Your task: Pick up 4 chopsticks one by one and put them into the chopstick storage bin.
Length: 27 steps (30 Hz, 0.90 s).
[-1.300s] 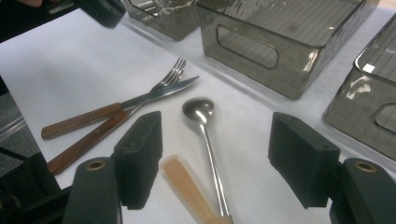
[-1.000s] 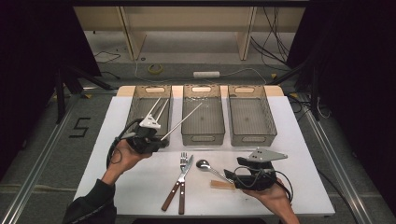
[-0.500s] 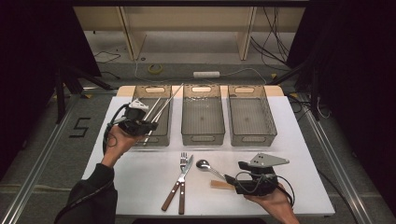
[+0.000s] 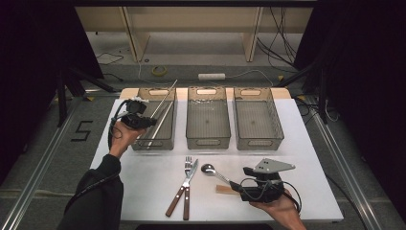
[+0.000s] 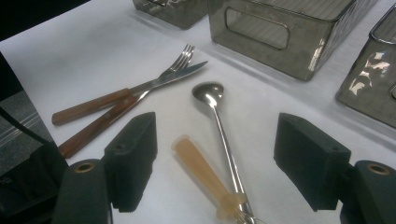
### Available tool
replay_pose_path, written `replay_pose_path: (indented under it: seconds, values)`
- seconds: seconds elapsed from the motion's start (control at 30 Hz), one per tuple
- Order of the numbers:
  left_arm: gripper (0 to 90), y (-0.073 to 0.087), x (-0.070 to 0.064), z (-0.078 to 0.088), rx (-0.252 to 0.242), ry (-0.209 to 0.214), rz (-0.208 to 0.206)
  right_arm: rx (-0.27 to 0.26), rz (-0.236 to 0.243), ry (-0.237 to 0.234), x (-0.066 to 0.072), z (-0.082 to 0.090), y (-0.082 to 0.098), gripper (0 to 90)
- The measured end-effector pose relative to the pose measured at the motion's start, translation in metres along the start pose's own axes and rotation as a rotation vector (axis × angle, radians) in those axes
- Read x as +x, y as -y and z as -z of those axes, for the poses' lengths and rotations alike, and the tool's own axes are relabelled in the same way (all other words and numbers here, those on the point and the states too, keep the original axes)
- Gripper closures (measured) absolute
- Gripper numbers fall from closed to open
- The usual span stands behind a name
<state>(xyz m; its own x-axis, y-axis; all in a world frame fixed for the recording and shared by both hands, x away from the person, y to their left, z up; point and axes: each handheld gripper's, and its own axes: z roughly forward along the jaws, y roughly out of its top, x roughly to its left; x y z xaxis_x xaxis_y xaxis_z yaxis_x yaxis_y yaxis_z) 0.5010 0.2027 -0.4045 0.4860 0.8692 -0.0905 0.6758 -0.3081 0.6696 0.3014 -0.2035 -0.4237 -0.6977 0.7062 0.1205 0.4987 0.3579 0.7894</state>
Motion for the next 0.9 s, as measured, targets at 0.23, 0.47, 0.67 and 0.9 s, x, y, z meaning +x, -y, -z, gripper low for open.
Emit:
replay_pose_path:
  seconds: [0.23, 0.47, 0.67, 0.9]
  values:
    - [82.7, -0.001, 0.011, -0.010, 0.026, -0.023, 0.041, 0.004, 0.000, -0.005, 0.000, 0.000, 0.000, 31.0]
    - [82.6, 0.000, 0.021, -0.022, 0.070, -0.041, 0.068, 0.006, 0.003, -0.006, 0.000, -0.001, 0.000, 31.2]
    - [80.1, 0.002, 0.027, -0.027, 0.083, -0.055, 0.114, 0.011, 0.007, -0.009, 0.001, -0.002, 0.000, 31.3]
    - [63.1, 0.002, 0.023, -0.021, 0.041, -0.042, 0.132, 0.011, 0.005, -0.010, 0.000, -0.002, 0.000, 31.3]
